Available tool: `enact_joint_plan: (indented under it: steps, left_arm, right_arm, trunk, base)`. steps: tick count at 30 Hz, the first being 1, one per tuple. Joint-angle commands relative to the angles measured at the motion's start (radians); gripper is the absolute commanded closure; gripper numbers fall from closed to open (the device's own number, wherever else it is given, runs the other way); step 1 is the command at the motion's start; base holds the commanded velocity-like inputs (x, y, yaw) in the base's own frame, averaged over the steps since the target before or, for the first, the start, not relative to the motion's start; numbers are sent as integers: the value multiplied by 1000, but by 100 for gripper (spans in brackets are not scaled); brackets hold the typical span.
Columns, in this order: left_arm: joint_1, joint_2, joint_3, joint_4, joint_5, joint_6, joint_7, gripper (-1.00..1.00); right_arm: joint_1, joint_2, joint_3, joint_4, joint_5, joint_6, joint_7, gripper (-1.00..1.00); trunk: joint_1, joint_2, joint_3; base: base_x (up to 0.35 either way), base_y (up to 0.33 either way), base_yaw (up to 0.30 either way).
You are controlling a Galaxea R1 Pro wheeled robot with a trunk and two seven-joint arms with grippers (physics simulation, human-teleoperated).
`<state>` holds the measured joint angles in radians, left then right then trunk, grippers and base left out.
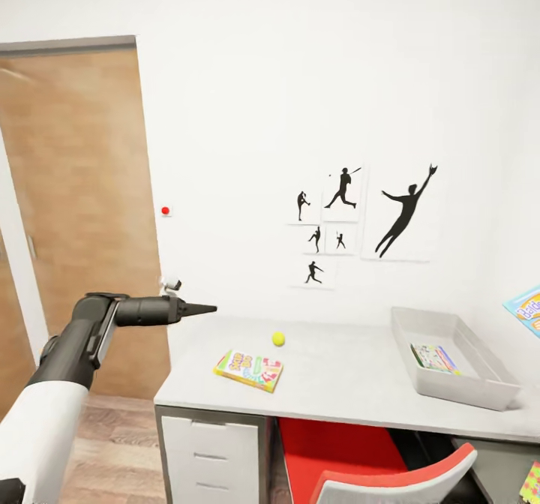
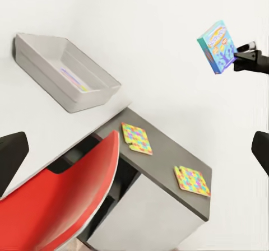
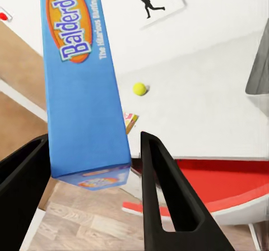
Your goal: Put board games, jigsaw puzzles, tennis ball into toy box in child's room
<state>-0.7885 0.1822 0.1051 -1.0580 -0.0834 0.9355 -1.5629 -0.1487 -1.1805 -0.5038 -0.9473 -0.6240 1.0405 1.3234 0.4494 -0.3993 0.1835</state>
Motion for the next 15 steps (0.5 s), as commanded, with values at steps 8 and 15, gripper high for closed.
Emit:
enact_joint_plan:
  steps: [8,15]
  left_arm:
    - [-6,-3,5,-9,-9,7,-8,-100]
    - [-6,-1,9,-10,-9,2,-8,-100]
  right_arm:
    - [-4,4,7,-3,-1,7,2,100]
    - [-4,18,27,-63,0,7,3,100]
  trunk:
    - [1,-1,0]
    - [1,-1,-1]
  base:
    - [145,0,-278]
    - [35,0,-274]
